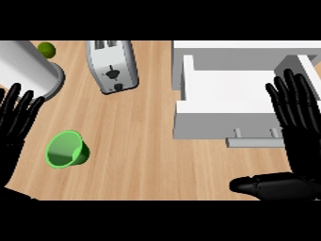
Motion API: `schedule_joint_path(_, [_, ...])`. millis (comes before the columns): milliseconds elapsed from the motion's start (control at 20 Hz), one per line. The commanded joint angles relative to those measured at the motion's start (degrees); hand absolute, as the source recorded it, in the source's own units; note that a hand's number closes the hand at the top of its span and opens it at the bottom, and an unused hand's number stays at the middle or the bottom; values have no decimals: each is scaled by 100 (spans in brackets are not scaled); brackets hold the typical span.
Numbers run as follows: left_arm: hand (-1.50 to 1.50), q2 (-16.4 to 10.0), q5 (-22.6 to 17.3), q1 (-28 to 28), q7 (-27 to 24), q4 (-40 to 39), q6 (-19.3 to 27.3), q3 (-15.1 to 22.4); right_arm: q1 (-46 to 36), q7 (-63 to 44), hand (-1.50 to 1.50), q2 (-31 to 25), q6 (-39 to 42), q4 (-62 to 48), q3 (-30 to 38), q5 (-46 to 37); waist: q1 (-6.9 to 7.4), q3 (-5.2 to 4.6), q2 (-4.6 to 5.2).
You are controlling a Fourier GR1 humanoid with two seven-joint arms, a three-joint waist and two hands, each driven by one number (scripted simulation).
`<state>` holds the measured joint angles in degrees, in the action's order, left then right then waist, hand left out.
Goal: Pick up the cup, place it into the drawer and close the drawer
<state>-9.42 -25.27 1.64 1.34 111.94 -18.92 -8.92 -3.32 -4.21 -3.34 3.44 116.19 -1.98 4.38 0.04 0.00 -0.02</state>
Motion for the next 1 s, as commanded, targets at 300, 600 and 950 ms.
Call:
schedule_joint_path(300, [-150, 165, 331, 123, -92, -244, -79, -47, 124, -212, -150, 26, 34, 421, -30, -18, -4, -1, -2])
schedule_joint_path(600, [-150, 231, 623, 196, -308, -714, -114, -121, 47, 249, -150, -123, 325, -183, 358, 271, -7, 0, 3])
schedule_joint_path(950, [-150, -137, 469, 538, -592, -1236, -628, -628, -399, -468, -150, -195, 61, 182, 522, 301, 9, -2, -2])
